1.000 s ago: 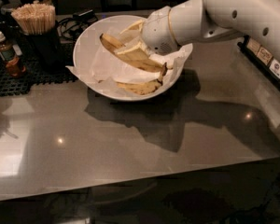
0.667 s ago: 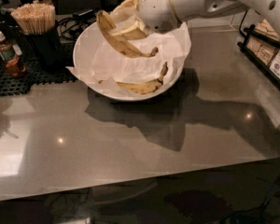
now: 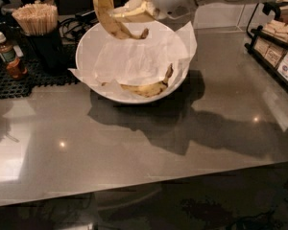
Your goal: Pick banana from white bowl
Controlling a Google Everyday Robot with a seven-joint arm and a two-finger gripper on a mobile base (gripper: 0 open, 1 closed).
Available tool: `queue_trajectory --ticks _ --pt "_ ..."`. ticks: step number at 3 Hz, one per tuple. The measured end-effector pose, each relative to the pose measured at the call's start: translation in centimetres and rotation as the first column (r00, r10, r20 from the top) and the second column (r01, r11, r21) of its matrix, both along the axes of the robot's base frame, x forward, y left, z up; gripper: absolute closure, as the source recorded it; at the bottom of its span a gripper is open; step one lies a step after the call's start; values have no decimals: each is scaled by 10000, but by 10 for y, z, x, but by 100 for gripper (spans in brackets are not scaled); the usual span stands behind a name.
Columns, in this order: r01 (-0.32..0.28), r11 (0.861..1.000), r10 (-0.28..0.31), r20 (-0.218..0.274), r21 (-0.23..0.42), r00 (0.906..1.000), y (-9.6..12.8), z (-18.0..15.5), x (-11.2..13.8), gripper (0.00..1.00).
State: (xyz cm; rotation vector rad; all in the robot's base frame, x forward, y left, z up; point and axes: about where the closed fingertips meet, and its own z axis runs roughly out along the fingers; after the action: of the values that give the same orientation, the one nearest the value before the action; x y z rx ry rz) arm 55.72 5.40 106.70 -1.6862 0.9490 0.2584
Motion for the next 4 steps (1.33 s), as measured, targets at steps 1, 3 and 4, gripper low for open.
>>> queue_trajectory --ticks 1,3,4 --pt "-158 9957 176 -188 914 9997 -7 -16 -29 100" --pt "-345 9908 339 65 1312 9994 1 -30 -81 100" --pt "-201 9923 131 573 1223 9983 2 -30 -104 100"
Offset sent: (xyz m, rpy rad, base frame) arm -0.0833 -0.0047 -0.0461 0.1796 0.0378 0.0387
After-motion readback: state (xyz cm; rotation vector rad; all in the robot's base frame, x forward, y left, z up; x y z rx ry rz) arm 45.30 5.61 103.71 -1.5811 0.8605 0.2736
